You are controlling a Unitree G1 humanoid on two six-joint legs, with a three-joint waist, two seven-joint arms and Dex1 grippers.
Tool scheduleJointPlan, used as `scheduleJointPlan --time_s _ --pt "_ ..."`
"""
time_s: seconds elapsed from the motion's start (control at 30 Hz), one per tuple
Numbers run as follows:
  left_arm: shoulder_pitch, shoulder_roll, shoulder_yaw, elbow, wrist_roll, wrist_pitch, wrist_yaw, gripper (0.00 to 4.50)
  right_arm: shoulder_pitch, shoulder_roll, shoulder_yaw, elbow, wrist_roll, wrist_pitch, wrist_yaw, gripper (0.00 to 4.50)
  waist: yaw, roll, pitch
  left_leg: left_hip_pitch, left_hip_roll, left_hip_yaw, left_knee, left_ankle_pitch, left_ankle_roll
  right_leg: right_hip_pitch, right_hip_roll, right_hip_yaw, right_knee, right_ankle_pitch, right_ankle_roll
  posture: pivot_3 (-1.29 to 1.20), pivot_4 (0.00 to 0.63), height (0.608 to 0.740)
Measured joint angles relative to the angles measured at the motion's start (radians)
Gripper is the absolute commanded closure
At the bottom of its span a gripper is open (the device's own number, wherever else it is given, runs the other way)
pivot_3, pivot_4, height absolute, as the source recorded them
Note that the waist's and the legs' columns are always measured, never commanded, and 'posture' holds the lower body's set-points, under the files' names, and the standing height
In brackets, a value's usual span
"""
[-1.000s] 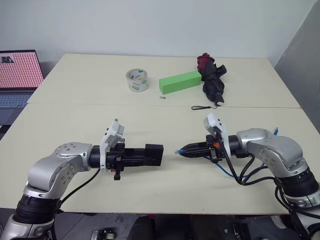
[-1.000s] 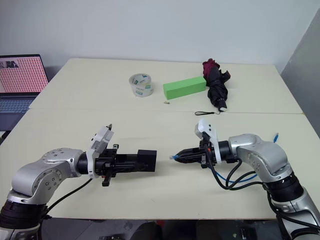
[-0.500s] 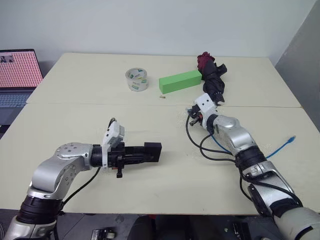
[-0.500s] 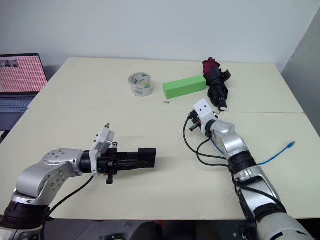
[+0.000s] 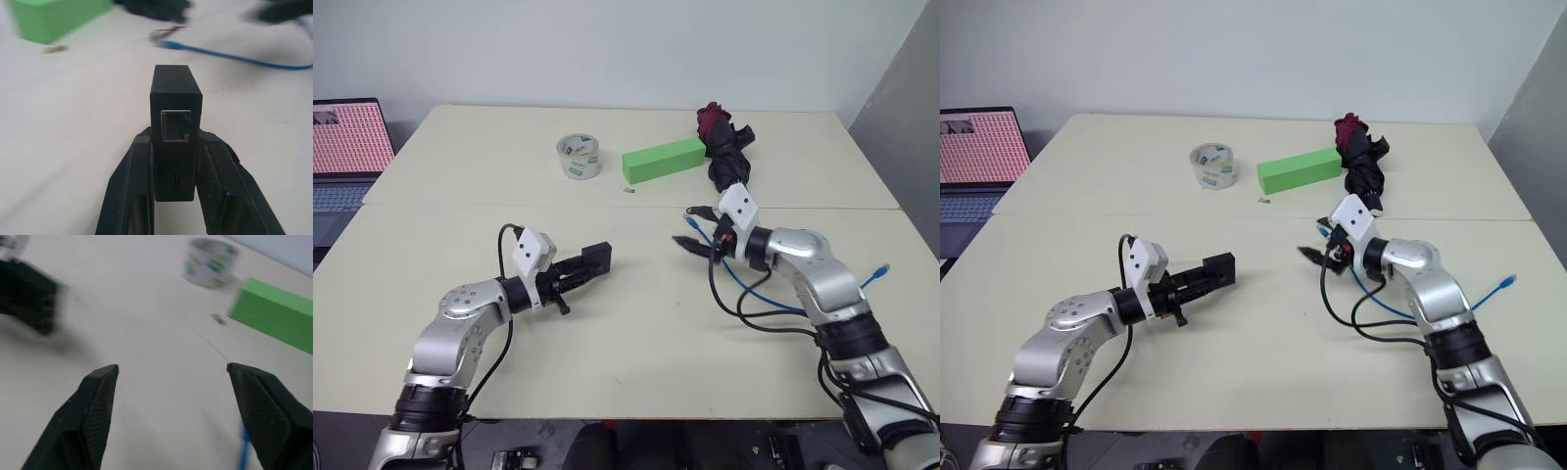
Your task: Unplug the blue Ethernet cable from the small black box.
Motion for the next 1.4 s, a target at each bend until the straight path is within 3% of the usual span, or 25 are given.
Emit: scheduleJointPlan --time_s 0.07,0.4,0.47,0.63,0.83,0.97,1.13,1.4 --pt "-0.019 -0.057 0.027 0.088 0.048 -0.104 0.09 3.71 0.005 -0.004 0.02 -0.097 0.035 0.064 0.011 0.75 0.005 0.0 0.0 0.0 -0.001 0.0 0.001 0.0 0.0 0.0 -0.001 0.0 0.0 0.0 0.0 0.0 0.15 0.74" --pt "-0.074 -0.146 0.053 0.328 0.118 -0.315 0.231 3.71 0.003 0.016 0.054 -0.121 0.028 0.128 -0.015 0.75 0.005 -0.001 -0.001 0.0 -0.002 0.0 0.001 0.0 0.0 0.001 -0.002 -0.001 0.0 0.0 0.0 0.0 0.15 0.74" --pt "-0.084 -0.16 0.063 0.358 0.112 -0.331 0.238 2.99 0.003 0.016 0.057 -0.121 0.025 0.131 -0.019 0.75 0.005 -0.001 -0.001 0.001 -0.002 0.0 0.001 0.0 0.0 0.002 -0.002 -0.001 0.001 0.0 0.0 0.0 0.15 0.74" --pt "-0.066 -0.165 0.082 0.359 0.087 -0.303 0.227 2.01 0.003 0.016 0.058 -0.125 0.014 0.146 -0.034 0.75 0.004 -0.001 -0.001 0.002 -0.001 -0.001 0.001 0.0 0.0 0.002 -0.002 -0.001 0.001 0.0 0.0 0.0 0.15 0.74" --pt "0.045 -0.127 0.09 0.22 0.083 -0.239 0.222 0.75 0.006 0.02 0.058 -0.14 -0.003 0.162 -0.059 0.75 -0.003 -0.001 -0.001 0.002 -0.001 0.0 0.0 0.0 0.0 0.001 -0.001 -0.001 0.001 0.0 0.0 0.0 0.15 0.74" --pt "0.163 -0.069 0.088 0.057 0.088 -0.15 0.209 0.75 0.043 0.017 0.054 -0.169 -0.003 0.173 -0.083 0.75 -0.002 -0.001 -0.001 0.002 -0.001 -0.001 -0.001 0.0 0.0 0.002 -0.001 -0.001 0.0 0.0 0.0 0.0 0.15 0.74" --pt "0.299 0.073 0.105 -0.173 0.083 0.009 0.166 0.75 0.136 -0.044 -0.029 -0.199 -0.002 0.182 -0.109 0.75 0.004 -0.001 0.0 0.001 -0.002 -0.001 0.0 -0.001 0.001 0.003 -0.002 -0.001 -0.001 0.0 0.0 0.0 0.15 0.74" --pt "0.343 0.191 0.228 -0.381 -0.094 0.201 0.049 0.75 0.213 -0.136 -0.156 -0.213 0.025 0.192 -0.1 0.75 0.005 0.0 0.0 0.003 -0.001 -0.002 -0.001 -0.002 0.003 0.005 -0.002 -0.002 -0.002 0.0 0.0 0.0 0.15 0.74"
